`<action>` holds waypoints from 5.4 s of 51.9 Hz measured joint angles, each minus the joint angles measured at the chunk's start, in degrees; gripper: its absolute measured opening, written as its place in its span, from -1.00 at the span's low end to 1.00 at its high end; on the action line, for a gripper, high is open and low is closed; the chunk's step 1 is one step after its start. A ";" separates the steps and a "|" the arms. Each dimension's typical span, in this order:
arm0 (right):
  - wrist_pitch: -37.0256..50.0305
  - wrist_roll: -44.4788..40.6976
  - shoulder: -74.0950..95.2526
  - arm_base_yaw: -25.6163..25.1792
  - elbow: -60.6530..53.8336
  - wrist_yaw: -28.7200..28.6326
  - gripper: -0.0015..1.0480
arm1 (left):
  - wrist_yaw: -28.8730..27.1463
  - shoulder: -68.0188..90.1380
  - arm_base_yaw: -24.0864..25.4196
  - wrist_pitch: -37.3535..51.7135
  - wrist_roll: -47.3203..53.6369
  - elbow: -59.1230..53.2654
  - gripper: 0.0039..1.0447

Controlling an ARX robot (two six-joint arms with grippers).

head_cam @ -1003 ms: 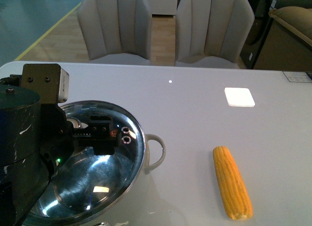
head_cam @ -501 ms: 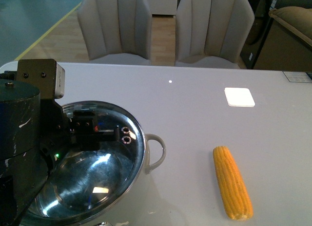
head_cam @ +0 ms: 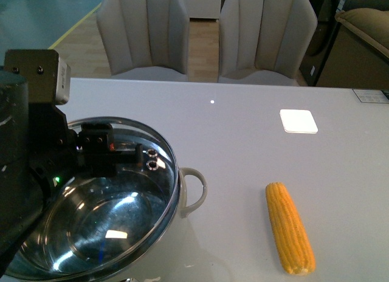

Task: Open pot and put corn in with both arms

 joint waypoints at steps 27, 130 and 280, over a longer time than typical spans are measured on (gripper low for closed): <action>0.00 0.00 0.00 -0.02 0.00 0.00 0.83 | 5.40 -18.45 10.38 -4.68 6.86 -3.58 -0.23; 0.00 0.00 0.00 -0.02 0.00 0.02 0.83 | 26.45 45.31 51.32 23.71 14.64 23.76 -0.23; 0.00 0.00 -0.02 -0.02 0.00 -0.02 0.83 | 22.53 -85.90 24.68 -33.46 10.36 -27.87 -0.94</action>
